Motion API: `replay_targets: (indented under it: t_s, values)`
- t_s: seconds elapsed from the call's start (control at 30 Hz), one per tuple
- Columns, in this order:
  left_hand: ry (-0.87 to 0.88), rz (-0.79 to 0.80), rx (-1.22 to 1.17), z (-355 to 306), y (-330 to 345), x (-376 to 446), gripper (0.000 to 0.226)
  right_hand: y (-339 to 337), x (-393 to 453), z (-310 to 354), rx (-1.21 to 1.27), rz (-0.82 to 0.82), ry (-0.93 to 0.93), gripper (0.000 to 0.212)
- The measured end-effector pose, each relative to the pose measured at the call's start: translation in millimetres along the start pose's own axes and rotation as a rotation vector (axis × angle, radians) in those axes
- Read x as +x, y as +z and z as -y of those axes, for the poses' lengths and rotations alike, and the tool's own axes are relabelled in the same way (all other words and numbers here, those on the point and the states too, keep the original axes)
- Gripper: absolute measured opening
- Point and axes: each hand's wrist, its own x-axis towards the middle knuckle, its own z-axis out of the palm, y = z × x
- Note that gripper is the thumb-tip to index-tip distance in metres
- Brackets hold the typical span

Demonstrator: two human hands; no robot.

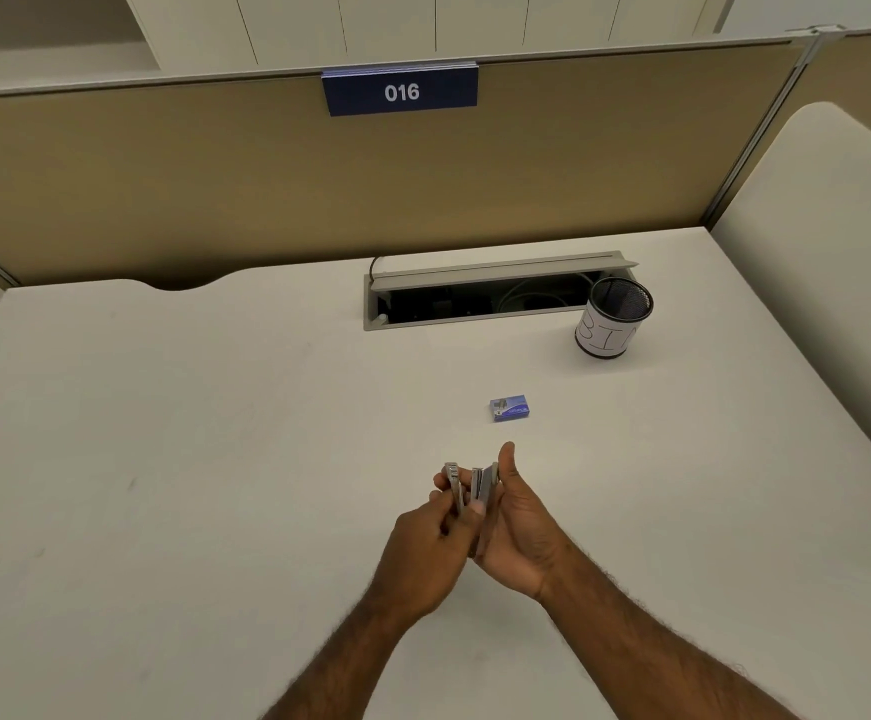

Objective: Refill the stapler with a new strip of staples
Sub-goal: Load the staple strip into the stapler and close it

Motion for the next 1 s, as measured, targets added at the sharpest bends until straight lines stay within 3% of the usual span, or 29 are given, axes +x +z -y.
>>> replay_targets:
  t_s: [0.03,0.23,0.47,0.67,0.83,1.0]
  values:
    - [0.038,-0.03,0.075,-2.1,2.2,-1.0,0.019,0.4,0.6,0.0,0.042,0.002,0.001,0.071]
    - [0.112,-0.229,0.252,-11.2,14.3,-0.9,0.036,1.6,5.2,-6.5,0.119,-0.05,-0.014,0.058]
    - [0.159,-0.309,0.27,-6.3,17.4,-2.3,0.035,-0.2,-0.6,-6.4,0.124,0.022,-0.003,0.067]
    - [0.175,-0.301,0.375,-6.8,16.0,-8.8,0.042,0.6,-6.5,-11.9,0.1,-0.041,-0.024,0.062]
    - [0.105,-0.514,0.067,3.9,1.0,-16.0,0.046,-5.0,-20.9,-9.2,0.152,-0.04,0.006,0.058]
    - [-0.246,-0.442,-0.317,34.6,-5.1,-21.2,0.038,-15.5,-40.4,-20.8,0.123,-0.009,0.064,0.054]
